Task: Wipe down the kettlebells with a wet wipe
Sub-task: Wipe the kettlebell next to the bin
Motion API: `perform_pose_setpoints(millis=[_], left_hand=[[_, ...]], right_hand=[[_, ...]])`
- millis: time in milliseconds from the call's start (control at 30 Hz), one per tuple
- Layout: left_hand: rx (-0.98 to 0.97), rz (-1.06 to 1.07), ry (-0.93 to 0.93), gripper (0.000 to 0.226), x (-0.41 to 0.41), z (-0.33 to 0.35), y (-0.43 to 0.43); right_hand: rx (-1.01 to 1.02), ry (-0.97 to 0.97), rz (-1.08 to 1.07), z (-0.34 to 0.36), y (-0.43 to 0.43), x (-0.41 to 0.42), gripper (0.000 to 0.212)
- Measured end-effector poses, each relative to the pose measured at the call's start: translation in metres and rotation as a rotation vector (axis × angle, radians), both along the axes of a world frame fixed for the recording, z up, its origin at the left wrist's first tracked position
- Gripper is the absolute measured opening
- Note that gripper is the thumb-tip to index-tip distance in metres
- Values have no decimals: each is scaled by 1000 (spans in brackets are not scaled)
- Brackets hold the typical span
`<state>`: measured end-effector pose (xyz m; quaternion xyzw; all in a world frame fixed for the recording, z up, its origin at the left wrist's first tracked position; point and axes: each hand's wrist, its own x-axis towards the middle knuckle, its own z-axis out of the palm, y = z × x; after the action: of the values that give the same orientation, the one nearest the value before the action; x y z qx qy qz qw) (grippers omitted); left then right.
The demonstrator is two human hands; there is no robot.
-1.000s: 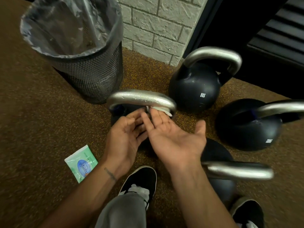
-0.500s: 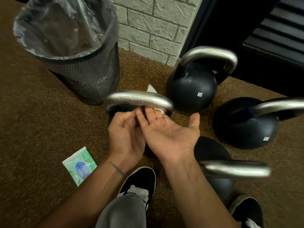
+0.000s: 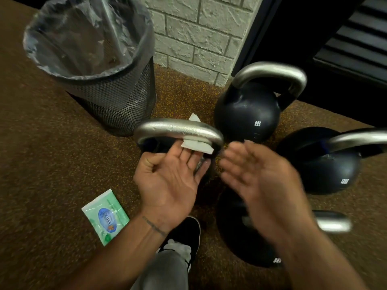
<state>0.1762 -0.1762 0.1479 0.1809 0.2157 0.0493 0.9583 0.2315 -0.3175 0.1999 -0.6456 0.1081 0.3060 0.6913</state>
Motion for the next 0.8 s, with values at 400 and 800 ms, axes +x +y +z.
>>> perform_pose_setpoints(millis=[400, 800], left_hand=[[-10, 59, 85, 79, 24, 2, 3], [16, -15, 19, 75, 18, -9, 8]], right_hand=[[-571, -208, 614, -7, 8, 53, 86], [-277, -132, 540, -14, -7, 51, 73]])
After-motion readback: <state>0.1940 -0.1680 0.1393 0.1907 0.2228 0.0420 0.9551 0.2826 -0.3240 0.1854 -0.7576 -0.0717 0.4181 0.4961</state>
